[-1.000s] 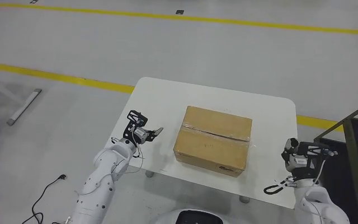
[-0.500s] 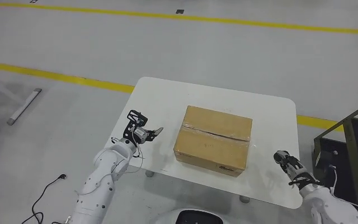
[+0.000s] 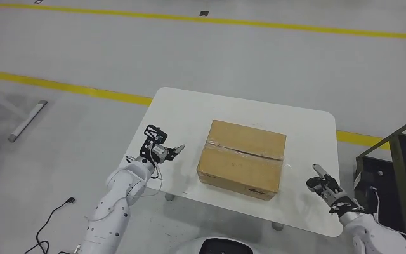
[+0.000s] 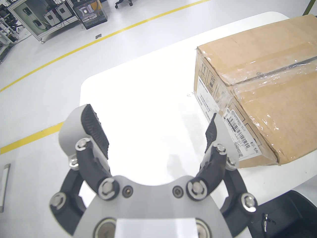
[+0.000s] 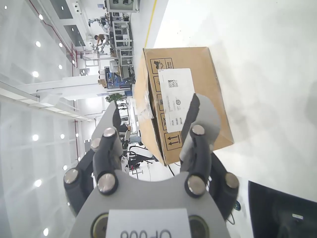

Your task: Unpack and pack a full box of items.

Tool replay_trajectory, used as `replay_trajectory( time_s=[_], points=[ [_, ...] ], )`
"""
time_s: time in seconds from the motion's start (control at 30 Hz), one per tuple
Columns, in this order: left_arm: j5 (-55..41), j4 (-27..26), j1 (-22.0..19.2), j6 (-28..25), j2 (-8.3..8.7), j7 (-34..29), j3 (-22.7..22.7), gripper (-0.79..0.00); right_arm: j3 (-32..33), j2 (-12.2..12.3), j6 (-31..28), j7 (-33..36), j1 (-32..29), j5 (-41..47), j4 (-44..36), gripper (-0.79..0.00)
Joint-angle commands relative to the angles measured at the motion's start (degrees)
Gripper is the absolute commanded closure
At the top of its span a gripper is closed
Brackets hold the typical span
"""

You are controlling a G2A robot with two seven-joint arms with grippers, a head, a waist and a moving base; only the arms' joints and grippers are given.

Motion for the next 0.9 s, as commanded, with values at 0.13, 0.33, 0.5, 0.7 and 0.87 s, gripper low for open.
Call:
replay_trajectory(
  time_s=[0.13,0.33,0.5,0.7,0.87],
  points=[
    [0.01,0.0,0.0,0.0,0.0,0.0,0.0,-0.785,-2.33,-0.03,-0.56,1.27,3.1,0.47,2.15,-0.785],
    [0.01,0.0,0.0,0.0,0.0,0.0,0.0,-0.785,-6.41,-0.21,-0.71,1.3,7.44,-0.12,4.78,-0.203],
    [0.01,0.0,0.0,0.0,0.0,0.0,0.0,-0.785,-9.23,-0.37,-1.06,0.8,9.6,-1.29,5.83,-0.129],
    [0.01,0.0,0.0,0.0,0.0,0.0,0.0,-0.785,-11.05,-0.53,-1.14,-0.2,10.92,-1.7,7.12,0.0],
    [0.01,0.0,0.0,0.0,0.0,0.0,0.0,-0.785,-11.0,-0.43,-1.18,-1.24,11.16,-3.93,5.93,0.0]
  ],
)
